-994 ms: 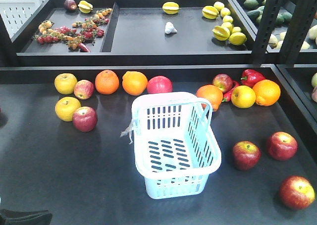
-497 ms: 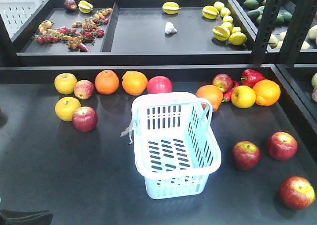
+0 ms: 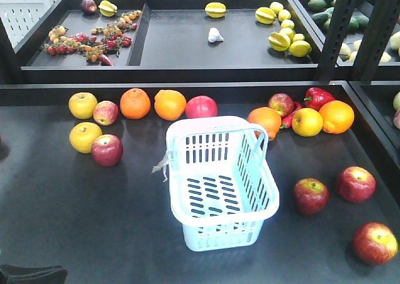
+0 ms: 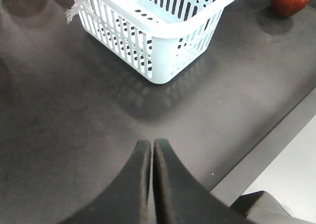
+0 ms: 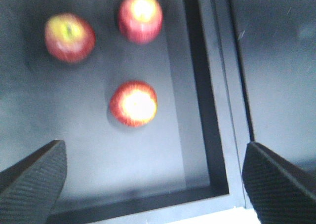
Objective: Pick three apples into basket with both arms
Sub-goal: 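Move the right gripper down toward a red apple near the table edge, then close the right gripper on the red apple and lift it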
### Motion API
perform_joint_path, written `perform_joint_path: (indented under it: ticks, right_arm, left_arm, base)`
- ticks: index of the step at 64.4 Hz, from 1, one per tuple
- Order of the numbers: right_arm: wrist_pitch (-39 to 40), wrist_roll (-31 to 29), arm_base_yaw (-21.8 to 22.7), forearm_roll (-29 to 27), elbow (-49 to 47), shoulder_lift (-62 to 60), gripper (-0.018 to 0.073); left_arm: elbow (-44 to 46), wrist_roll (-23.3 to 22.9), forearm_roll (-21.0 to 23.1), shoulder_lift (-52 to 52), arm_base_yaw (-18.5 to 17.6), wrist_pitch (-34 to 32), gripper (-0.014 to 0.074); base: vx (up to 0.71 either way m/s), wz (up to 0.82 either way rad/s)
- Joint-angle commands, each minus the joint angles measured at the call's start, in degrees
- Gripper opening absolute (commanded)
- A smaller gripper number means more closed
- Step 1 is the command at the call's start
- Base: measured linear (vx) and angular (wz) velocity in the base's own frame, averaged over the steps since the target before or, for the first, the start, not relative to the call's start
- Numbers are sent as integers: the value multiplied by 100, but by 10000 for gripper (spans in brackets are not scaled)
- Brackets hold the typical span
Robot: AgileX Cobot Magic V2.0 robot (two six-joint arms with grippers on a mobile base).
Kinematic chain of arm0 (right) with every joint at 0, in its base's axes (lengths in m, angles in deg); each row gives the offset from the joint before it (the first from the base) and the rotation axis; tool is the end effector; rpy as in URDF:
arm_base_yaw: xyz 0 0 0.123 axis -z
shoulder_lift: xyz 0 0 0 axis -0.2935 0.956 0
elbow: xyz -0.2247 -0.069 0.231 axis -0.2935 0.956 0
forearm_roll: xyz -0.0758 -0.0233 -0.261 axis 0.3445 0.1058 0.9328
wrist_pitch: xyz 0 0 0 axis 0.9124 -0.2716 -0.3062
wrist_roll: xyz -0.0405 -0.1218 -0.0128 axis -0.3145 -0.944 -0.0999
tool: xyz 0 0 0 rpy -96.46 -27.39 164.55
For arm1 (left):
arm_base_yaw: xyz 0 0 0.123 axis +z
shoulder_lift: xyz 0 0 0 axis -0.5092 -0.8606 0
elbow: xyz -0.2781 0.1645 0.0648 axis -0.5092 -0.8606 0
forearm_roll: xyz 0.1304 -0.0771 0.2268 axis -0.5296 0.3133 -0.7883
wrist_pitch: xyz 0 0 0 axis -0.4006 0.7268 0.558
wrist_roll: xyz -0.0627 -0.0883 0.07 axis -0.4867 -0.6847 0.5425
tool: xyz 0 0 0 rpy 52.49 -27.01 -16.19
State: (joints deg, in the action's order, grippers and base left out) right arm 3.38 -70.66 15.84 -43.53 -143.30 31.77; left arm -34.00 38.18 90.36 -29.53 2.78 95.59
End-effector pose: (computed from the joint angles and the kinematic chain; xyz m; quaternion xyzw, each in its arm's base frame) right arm 0.2411 -0.0254 0.3489 0.0496 0.9737 -0.1073 0.1946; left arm 0.0954 -0.0798 0.2274 0.2575 0.8549 -0.1946 0.4061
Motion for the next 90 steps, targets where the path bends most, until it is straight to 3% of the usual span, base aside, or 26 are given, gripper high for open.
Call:
perform_joint_path:
  ticks: [1,10,16,71,90]
  right_arm:
    - [83,-382,455,-358,-297,420,692]
    - [244,-1071,1206,-1415,-291,1046,686]
    - [335,-1331,1396,-1677,-291,1315,681]
    - [1235,-1119,1403,-1606,-291,3892,652]
    - [1339,-844,1403,-1288,-291,4611,642]
  left_arm:
    - [141,-36,149,8,-17,-282,-8]
    - [141,-36,149,8,-17,-282,-8]
    - [141,-36,149,8,-17,-282,-8]
    - [141,-36,149,8,-17,-282,-8]
    - [141,-36,149,8,-17,-282,-8]
  base:
    - [0,0]
    - [0,0]
    - [0,0]
    - [0,0]
    - [0,0]
